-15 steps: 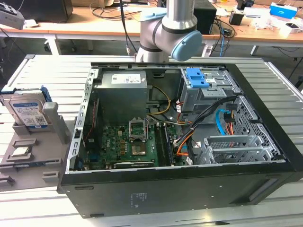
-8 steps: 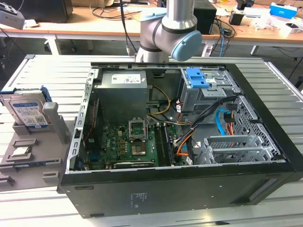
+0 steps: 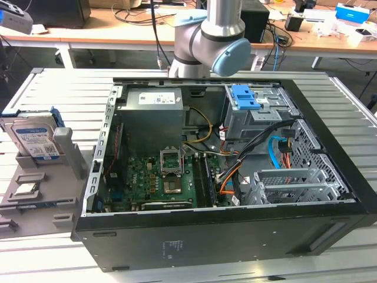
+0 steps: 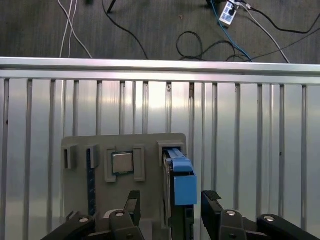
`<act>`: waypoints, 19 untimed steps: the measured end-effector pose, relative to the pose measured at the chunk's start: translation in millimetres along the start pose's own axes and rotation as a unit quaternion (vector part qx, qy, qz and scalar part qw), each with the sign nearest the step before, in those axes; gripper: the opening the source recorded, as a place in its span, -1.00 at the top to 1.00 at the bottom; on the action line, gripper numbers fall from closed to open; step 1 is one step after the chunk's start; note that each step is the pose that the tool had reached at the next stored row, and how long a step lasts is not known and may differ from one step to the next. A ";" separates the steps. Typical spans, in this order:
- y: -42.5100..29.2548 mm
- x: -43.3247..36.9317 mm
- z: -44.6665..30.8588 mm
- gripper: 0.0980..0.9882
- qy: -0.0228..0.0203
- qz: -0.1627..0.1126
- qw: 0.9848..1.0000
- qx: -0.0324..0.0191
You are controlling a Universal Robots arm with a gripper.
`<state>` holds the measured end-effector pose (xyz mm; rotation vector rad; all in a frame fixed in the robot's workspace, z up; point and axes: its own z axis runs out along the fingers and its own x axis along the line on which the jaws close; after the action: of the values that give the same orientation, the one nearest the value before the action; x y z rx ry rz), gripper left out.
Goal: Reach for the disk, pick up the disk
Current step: 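Pick up the disk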
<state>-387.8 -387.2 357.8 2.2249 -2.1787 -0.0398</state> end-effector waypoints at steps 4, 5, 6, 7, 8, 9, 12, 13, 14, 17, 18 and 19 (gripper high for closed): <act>-0.1 -2.1 1.2 -0.14 0.000 0.000 1.000 0.000; -0.2 -2.1 2.9 -0.14 0.000 0.000 1.000 0.000; -0.2 -2.1 4.5 -0.14 0.000 0.000 1.000 0.000; -0.3 -2.2 5.7 -0.14 0.000 0.000 1.000 0.000; -0.3 -2.2 7.5 -0.14 0.000 0.000 1.000 0.000; -0.4 -2.2 8.8 -0.14 0.001 0.000 1.000 0.000; -0.5 -2.1 13.4 -0.14 0.001 0.000 1.000 0.000; -0.6 -2.1 14.8 -0.14 0.001 0.000 1.000 0.000; -0.8 -2.2 15.9 -0.14 0.001 0.000 1.000 0.000; -1.8 -3.2 20.0 -0.14 0.001 0.000 1.000 0.000; -2.1 -3.6 21.8 -0.14 0.002 0.000 1.000 0.000; -2.5 -4.2 24.6 -0.14 0.002 0.000 1.000 0.000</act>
<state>-386.2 -383.0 333.1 2.2224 -2.1768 -0.0349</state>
